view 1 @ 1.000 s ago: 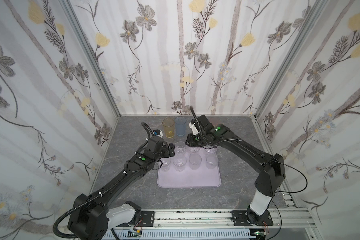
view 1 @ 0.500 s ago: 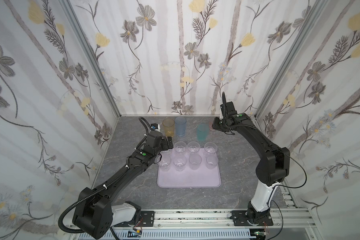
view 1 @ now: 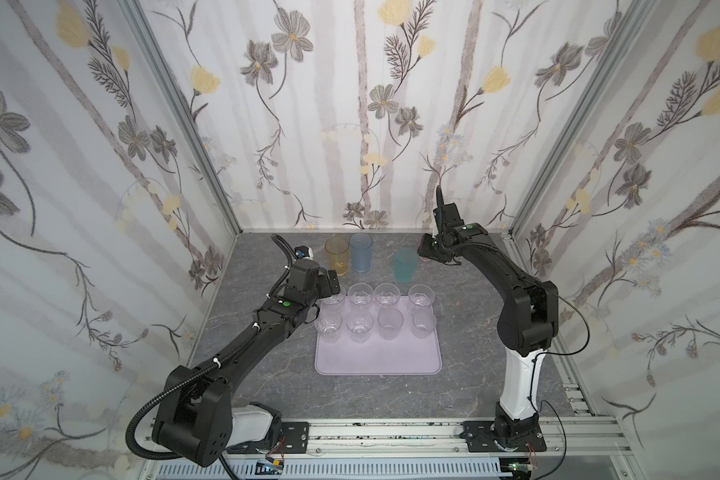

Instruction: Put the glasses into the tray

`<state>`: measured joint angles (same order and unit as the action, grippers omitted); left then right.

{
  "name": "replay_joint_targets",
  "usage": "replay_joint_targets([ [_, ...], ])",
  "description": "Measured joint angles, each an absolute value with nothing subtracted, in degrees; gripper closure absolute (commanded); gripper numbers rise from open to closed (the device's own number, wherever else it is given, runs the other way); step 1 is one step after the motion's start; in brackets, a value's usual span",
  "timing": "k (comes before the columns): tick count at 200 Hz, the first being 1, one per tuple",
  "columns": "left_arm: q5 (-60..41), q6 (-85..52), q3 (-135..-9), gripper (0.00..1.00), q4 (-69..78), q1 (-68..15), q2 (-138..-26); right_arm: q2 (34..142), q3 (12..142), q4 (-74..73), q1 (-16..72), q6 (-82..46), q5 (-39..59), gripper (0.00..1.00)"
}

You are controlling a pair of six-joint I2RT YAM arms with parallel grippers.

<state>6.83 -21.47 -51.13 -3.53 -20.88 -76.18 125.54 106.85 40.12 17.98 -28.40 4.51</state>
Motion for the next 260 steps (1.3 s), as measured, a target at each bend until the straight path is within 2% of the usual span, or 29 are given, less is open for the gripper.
replay_joint_targets([
  [38,2.3,-22.7,-57.9,0.07,-3.2,-16.4,-83.4,125.7,106.9,40.1,18.1,-28.0,4.6,0.51],
  [92,-0.2,-21.3,-64.6,0.05,-3.2,-15.5,-90.4,128.6,108.8,40.2,18.1,-26.9,4.6,0.51],
  [191,0.0,-19.9,-64.4,0.04,-2.9,-15.4,-90.9,134.5,114.0,41.2,18.7,-25.9,4.6,0.53],
  [260,0.0,-19.7,-63.8,0.04,-2.8,-15.4,-90.5,136.2,114.3,41.4,18.7,-25.5,4.6,0.61],
])
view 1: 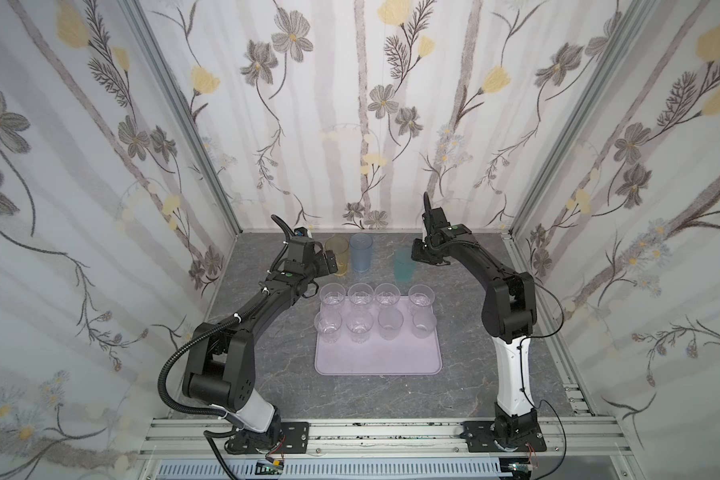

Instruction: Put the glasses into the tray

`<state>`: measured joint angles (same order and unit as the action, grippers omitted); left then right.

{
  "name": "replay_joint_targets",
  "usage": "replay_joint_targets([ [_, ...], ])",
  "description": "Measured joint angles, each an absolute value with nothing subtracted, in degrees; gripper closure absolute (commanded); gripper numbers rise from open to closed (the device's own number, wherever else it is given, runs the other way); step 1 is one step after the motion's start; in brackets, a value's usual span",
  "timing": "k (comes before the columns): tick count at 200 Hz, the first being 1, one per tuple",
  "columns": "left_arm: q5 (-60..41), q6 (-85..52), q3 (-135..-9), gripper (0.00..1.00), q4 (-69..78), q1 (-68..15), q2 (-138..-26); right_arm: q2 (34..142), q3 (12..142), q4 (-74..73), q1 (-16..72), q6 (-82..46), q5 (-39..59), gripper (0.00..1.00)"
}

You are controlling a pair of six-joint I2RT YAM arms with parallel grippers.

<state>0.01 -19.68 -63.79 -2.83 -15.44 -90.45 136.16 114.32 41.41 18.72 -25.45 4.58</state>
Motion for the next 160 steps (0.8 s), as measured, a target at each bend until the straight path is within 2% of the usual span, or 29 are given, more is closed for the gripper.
replay_joint_targets([
  [34,0.3,-19.5,-63.5,0.04,-2.8,-15.4,-90.2,136.4,114.5,41.4,18.8,-25.4,4.6,0.62],
  [70,0.1,-19.4,-67.2,0.08,-2.7,-15.3,-93.0,136.3,114.6,41.5,19.2,-25.4,4.6,0.56],
  [116,-1.4,-19.5,-74.3,0.20,-1.8,-14.0,-100.2,131.9,114.7,42.2,19.5,-25.4,4.0,0.54],
  [160,-1.9,-18.1,-80.1,0.36,-1.8,-13.5,-107.3,128.5,114.5,43.6,20.7,-25.0,2.4,0.54],
])
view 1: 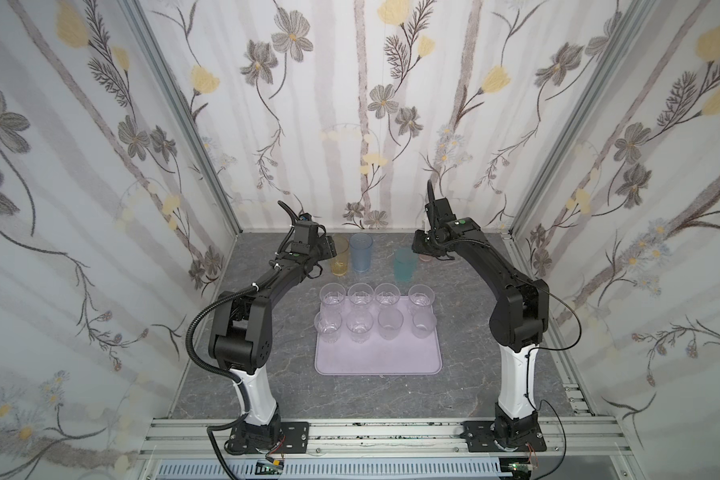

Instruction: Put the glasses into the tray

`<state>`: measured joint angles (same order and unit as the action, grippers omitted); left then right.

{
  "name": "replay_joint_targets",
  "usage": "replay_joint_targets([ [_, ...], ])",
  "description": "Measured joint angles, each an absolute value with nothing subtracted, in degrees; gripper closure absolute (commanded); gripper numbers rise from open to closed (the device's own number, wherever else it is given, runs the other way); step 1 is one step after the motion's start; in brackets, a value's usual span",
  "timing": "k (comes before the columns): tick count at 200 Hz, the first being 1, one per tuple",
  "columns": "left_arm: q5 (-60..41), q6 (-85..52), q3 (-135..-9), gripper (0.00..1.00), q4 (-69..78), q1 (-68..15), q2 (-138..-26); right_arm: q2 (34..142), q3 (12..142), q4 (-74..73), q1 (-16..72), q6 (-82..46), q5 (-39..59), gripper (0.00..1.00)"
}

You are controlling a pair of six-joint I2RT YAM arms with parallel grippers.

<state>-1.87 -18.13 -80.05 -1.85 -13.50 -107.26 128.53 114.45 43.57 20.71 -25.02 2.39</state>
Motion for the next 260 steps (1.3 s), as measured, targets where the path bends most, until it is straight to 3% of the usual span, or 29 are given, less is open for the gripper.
replay_joint_targets([
  [119,-3.0,-15.2,-82.9,0.66,-2.0,-13.1,-112.8,127.1,112.1,43.9,23.3,-25.1,1.3,0.55],
  [182,-1.1,-13.6,-81.2,0.72,-3.7,-13.0,-110.5,126.6,109.8,43.5,23.3,-25.1,1.1,0.55],
  [260,-1.3,-13.0,-81.1,0.94,-4.2,-13.0,-109.9,125.2,109.5,43.1,23.7,-25.9,1.2,0.55],
])
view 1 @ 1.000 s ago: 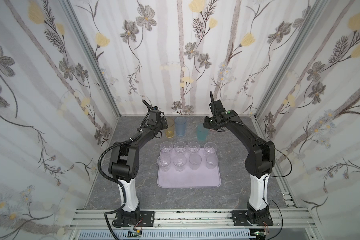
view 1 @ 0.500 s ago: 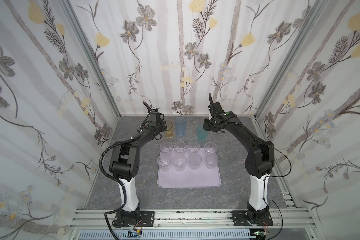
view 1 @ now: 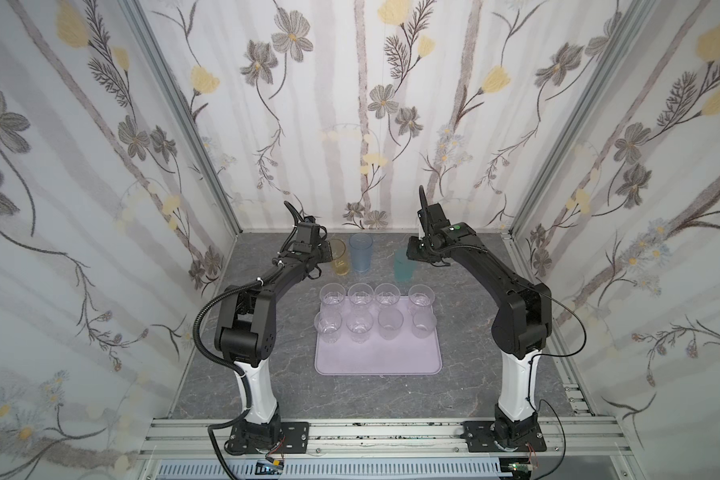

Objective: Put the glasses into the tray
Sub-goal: 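Lift the yellow cup with the left gripper while the right gripper grasps it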

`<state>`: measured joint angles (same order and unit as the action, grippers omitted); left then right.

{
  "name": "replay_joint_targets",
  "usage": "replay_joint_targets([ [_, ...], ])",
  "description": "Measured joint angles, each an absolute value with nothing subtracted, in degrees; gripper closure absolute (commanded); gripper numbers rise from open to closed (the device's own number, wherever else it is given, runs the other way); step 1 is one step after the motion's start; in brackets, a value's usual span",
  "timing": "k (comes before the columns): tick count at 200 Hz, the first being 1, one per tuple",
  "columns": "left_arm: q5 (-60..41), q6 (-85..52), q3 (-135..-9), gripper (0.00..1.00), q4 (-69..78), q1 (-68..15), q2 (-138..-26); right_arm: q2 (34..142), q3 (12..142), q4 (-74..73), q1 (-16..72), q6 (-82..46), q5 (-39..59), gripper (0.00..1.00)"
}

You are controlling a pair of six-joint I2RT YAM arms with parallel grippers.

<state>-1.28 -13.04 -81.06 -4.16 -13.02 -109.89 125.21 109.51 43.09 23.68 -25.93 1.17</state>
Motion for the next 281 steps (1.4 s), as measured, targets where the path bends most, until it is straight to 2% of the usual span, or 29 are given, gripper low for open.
replay_joint_targets([
  [32,-1.0,-13.0,-80.6,1.00,-6.2,-13.0,-107.1,124.4,109.2,43.1,23.8,-26.1,1.2,0.55],
  [78,-1.1,-12.8,-80.2,1.00,-6.3,-13.0,-101.5,122.9,109.2,43.1,25.1,-26.7,1.5,0.56],
  [129,-0.4,-16.9,-74.9,1.00,-7.5,-14.3,-92.1,116.7,110.9,40.4,33.6,-29.8,1.6,0.54],
  [151,-0.6,-19.7,-71.8,1.00,-8.4,-16.9,-87.4,116.5,114.8,39.2,37.9,-31.1,2.0,0.52],
  [182,-0.2,-22.8,-69.0,1.00,-9.8,-20.6,-82.2,121.4,125.8,39.2,41.9,-32.1,1.0,0.51],
  [246,1.9,-26.6,-67.6,1.00,-11.5,-25.1,-77.5,125.4,130.7,43.6,45.9,-30.9,-6.7,0.52],
  [281,3.2,-27.0,-67.6,1.00,-12.4,-27.0,-76.8,127.6,130.8,46.8,48.8,-27.9,-15.4,0.59],
])
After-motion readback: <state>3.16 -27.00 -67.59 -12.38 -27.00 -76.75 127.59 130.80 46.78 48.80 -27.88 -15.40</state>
